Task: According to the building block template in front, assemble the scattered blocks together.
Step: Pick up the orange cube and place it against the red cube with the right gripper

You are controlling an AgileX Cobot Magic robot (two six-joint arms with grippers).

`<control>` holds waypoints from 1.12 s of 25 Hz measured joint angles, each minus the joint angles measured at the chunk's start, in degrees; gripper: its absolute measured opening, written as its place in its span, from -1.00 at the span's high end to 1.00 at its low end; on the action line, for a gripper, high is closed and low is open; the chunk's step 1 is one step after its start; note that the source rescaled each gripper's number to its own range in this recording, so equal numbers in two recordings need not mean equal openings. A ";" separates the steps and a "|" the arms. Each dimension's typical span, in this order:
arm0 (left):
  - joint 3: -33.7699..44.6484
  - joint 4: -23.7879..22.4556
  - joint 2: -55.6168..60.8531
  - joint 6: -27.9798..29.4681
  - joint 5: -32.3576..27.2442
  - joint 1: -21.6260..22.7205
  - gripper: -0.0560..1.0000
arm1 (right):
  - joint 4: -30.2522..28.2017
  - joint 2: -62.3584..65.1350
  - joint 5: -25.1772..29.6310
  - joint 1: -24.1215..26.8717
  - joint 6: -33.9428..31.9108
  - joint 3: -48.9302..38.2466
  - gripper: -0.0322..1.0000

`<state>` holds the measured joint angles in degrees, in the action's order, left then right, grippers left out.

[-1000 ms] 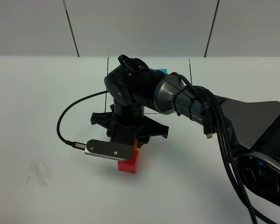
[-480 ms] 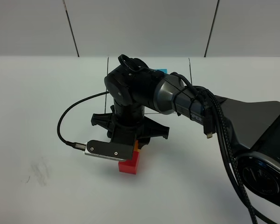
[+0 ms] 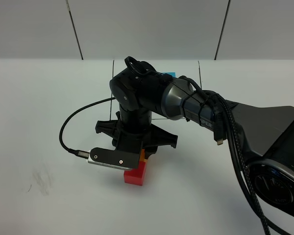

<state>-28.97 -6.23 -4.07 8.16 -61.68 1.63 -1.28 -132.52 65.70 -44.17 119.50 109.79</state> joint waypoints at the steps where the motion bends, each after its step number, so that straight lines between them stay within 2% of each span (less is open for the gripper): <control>1: 0.00 0.00 0.00 0.00 0.00 0.00 0.88 | 0.08 0.00 0.30 0.00 0.00 0.00 0.01; 28: 0.00 0.00 0.00 0.00 0.00 0.00 0.88 | 0.34 0.00 1.63 0.00 0.00 0.00 0.01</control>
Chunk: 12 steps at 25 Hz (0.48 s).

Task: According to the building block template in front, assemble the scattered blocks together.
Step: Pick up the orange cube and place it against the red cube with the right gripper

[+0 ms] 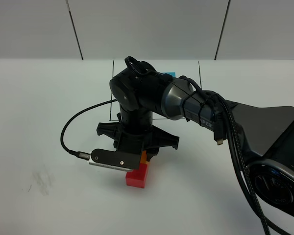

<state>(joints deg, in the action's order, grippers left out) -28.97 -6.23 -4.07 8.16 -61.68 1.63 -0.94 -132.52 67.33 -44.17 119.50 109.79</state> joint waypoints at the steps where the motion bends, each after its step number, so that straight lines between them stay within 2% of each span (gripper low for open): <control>1: 0.00 0.00 0.00 0.00 0.00 0.00 0.88 | 0.00 0.00 0.00 0.00 0.00 0.00 0.01; 8: 0.00 0.00 0.00 0.00 0.00 0.00 0.88 | 0.58 0.00 0.00 0.00 0.00 0.00 0.00; 12: 0.00 0.00 0.00 0.00 0.00 0.00 0.88 | 0.94 0.00 0.00 0.00 0.00 0.00 -0.17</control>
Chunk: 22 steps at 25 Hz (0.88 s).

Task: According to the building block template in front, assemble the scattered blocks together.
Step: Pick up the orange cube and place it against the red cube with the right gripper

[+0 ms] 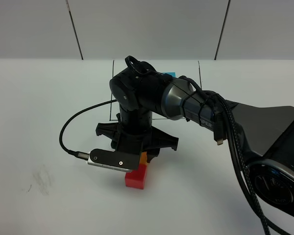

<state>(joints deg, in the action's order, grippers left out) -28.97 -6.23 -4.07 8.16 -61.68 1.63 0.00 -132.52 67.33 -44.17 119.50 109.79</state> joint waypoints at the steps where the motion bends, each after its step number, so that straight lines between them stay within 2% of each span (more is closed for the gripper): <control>1: 0.00 0.00 0.00 0.00 0.00 0.00 0.88 | 0.00 0.00 0.00 0.00 0.00 0.00 -0.25; 5: 0.00 0.00 0.00 0.00 0.00 0.00 0.88 | 0.36 0.00 -0.50 0.00 0.00 0.00 -0.53; 8: 0.00 0.00 0.00 0.00 0.00 0.00 0.88 | 0.48 0.00 -0.94 0.00 0.00 0.00 -0.63; 22: 0.00 0.00 0.00 0.00 0.00 0.00 0.88 | -0.76 4.10 -1.71 0.18 -1.55 0.00 -0.66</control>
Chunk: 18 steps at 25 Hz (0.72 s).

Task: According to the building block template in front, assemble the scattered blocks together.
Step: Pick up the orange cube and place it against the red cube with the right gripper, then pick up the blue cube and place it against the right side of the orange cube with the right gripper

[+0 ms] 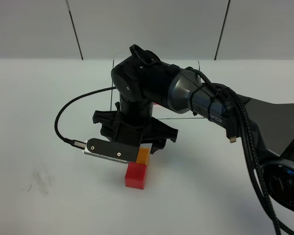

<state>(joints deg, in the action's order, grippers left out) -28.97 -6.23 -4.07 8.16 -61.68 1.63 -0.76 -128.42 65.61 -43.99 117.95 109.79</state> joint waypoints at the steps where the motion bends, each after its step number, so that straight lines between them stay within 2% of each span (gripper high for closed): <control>1: 0.00 0.00 0.00 0.00 0.00 0.00 0.88 | -0.21 0.89 0.00 0.01 -0.48 0.00 -0.66; 5: 0.00 0.00 0.00 0.00 0.00 0.00 0.88 | -0.67 4.43 0.47 0.67 -5.21 0.00 -0.66; 8: 0.00 0.00 0.00 0.00 0.00 0.00 0.88 | -0.74 6.72 0.71 1.18 -14.42 0.00 -0.66; 13: 0.00 0.00 0.00 0.00 0.00 0.00 0.88 | -2.05 8.39 1.14 1.41 -39.70 0.00 -0.66; 18: 0.00 0.00 0.00 0.00 0.00 0.00 0.88 | -6.46 8.61 0.74 1.46 -71.89 0.00 -0.65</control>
<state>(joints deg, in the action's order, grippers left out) -28.97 -6.23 -4.07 8.16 -61.68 1.63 -7.21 -119.81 66.35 -42.53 46.06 109.79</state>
